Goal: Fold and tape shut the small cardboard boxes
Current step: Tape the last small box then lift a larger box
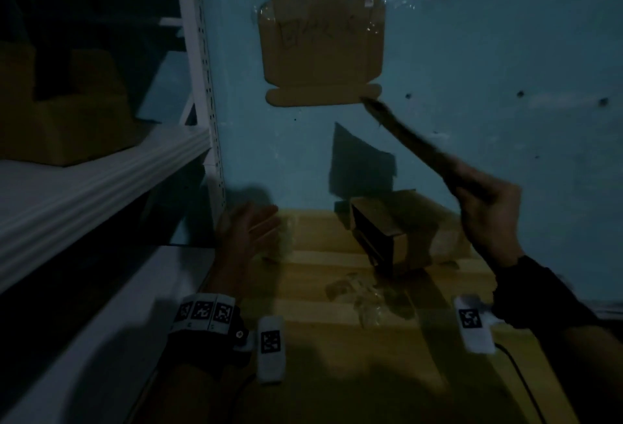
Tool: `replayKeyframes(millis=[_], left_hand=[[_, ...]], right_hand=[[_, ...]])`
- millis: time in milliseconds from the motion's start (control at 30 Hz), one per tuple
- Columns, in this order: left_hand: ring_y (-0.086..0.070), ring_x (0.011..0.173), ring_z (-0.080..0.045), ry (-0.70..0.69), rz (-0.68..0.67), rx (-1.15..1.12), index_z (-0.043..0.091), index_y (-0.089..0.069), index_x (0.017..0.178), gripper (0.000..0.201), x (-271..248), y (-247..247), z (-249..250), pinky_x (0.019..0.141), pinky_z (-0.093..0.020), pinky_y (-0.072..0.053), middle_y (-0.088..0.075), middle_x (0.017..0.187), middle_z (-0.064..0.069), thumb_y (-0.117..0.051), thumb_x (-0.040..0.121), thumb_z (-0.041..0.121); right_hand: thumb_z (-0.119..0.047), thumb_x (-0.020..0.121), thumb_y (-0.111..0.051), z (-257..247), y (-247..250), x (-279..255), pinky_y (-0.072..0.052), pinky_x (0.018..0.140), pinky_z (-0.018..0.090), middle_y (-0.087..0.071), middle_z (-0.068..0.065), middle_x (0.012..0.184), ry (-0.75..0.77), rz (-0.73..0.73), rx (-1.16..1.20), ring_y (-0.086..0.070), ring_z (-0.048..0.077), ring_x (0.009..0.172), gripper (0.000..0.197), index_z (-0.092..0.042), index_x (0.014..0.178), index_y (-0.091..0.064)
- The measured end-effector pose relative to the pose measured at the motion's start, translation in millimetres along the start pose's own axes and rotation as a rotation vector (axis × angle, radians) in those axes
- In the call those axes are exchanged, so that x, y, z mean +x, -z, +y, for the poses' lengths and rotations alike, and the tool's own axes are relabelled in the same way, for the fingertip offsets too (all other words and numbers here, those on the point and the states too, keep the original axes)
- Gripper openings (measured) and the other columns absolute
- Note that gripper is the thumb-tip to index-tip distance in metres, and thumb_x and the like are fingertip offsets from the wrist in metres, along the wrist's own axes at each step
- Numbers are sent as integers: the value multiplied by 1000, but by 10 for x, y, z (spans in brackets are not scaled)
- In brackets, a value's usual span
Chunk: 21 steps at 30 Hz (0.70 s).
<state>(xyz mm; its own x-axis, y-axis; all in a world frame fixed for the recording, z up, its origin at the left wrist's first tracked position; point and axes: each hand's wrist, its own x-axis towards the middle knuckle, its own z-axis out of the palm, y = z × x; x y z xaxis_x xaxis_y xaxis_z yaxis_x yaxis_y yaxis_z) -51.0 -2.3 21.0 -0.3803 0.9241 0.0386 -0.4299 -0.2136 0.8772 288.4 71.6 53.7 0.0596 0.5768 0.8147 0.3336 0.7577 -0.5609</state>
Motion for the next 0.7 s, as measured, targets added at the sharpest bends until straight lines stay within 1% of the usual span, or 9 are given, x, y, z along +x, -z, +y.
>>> replayKeyframes(millis=[100,200,267,300,367,400,500,633,700], left_hand=[[-70,90,-26,-15,6,25,-2,-49,132,37,5,-14,-44,72,-36,-58,-67,116,-20,-43,104,22],[-70,87,-26,-6,-16,21,0,-52,124,31,21,-41,-76,70,-34,-58,-70,105,-16,-43,105,23],[-70,85,-28,-2,-18,16,7,-55,113,22,39,-46,-76,70,-36,-57,-70,102,-16,-43,105,24],[-70,85,-29,2,-19,7,11,-55,108,17,44,-53,-73,69,-36,-57,-70,101,-17,-44,105,23],[-69,87,-32,4,-20,-6,16,-55,103,13,50,-58,-73,72,-39,-56,-71,100,-18,-44,105,22],[-69,87,-33,6,-23,-13,17,-54,103,12,55,-53,-77,72,-39,-56,-71,100,-19,-44,105,22],[-70,85,-32,1,-23,-9,16,-55,103,13,79,-24,-89,70,-36,-58,-71,99,-18,-45,105,23],[-72,81,-30,-15,-22,8,15,-55,106,13,99,-1,-99,67,-34,-59,-74,97,-16,-45,105,23],[-72,76,-27,-8,-22,9,13,-55,107,14,128,11,-98,67,-35,-59,-76,90,-12,-45,105,22]], right_hand=[[6,93,-64,248,-8,-57,-48,109,42,-64,0,133,91,-190,-330,-61,23,127,46,-18,132,-66],[-11,87,-52,460,-22,-235,-46,108,36,-61,1,132,88,-339,-451,-58,29,127,46,-15,130,-69],[-3,78,-52,521,-67,-340,-48,108,44,-62,4,135,70,-458,-516,-60,30,127,58,-18,131,-69],[4,75,-56,538,-95,-381,-51,102,47,-66,9,132,83,-469,-540,-64,29,121,61,-19,129,-69],[24,67,-65,558,-161,-450,-56,79,45,-73,18,116,99,-456,-554,-72,29,100,67,-16,121,-71],[29,64,-67,619,-189,-456,-57,78,47,-72,17,118,71,-467,-563,-72,30,100,72,-14,122,-72],[13,79,-67,870,-202,-394,-49,107,49,-56,1,145,-50,-574,-654,-59,26,129,75,-27,142,-58],[-20,100,-62,1067,-207,-494,-34,118,50,-35,-7,160,-173,-804,-692,-35,21,150,56,-31,151,-42],[-24,102,-60,1046,-222,-591,-31,120,47,-27,-14,158,-213,-826,-694,-25,16,152,59,-33,154,-35]])
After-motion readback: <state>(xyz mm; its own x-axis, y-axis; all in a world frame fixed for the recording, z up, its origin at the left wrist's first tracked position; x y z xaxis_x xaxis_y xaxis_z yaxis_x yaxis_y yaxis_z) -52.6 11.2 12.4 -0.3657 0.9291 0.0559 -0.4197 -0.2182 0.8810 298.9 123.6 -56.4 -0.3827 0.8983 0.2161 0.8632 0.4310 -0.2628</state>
